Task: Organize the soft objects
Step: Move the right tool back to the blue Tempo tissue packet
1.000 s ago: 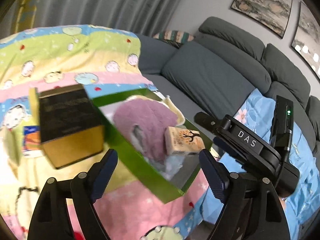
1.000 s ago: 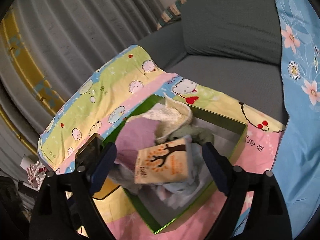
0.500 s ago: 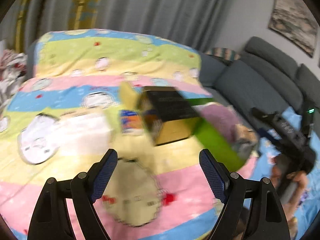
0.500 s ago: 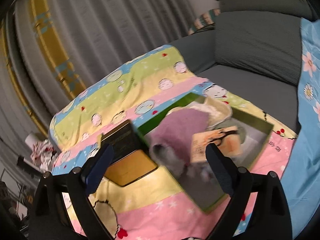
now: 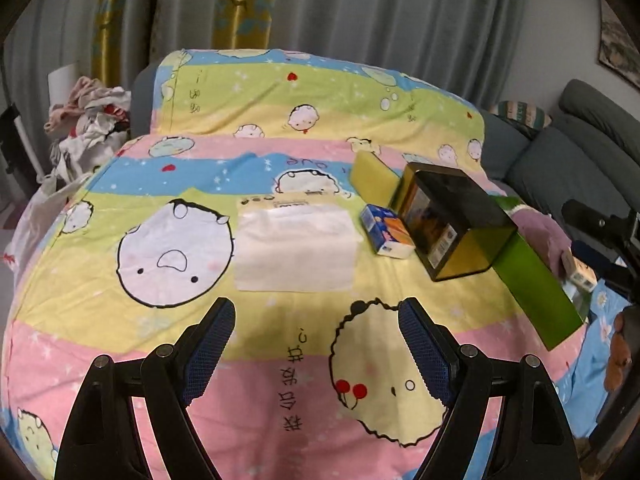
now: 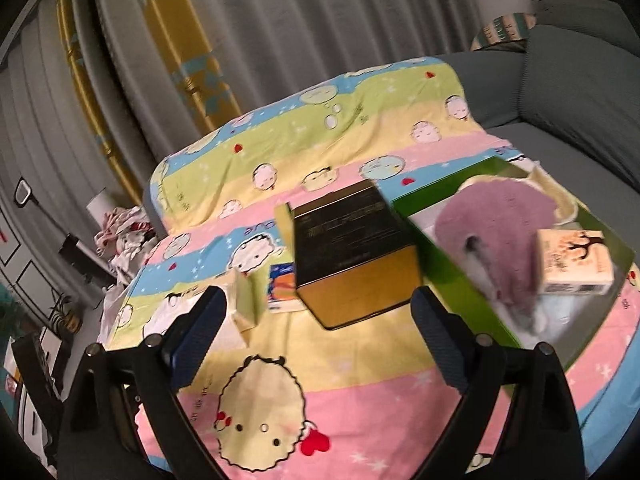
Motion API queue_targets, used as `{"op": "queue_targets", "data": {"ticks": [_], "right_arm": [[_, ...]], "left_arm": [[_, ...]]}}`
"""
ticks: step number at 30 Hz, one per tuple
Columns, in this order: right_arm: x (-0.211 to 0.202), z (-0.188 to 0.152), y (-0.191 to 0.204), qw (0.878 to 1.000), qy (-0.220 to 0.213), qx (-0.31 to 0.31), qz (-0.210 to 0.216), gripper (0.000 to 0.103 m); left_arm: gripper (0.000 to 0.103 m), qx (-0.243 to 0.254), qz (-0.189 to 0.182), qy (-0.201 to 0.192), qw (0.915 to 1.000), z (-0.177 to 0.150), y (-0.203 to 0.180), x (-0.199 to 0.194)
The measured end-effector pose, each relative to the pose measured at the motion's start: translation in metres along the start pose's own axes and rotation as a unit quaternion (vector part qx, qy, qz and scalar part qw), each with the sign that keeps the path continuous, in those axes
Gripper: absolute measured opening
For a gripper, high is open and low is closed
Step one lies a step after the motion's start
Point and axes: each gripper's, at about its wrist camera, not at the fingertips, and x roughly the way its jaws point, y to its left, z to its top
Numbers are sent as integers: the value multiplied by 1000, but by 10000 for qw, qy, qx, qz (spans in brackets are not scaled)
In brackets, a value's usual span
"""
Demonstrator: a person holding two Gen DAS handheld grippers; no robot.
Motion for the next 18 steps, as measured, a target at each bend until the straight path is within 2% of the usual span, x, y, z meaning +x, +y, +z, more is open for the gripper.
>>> {"op": "queue_targets", "data": {"ticks": [4,18], "right_arm": [[6,-5,9,9999,128,-84,-16,91],[21,-14,33,9979,317,-438,-351,90]], "left_arm": [[84,-171,14,104,9998,2,7,2],[84,-451,233,-1,9987,6,25,-3]]}}
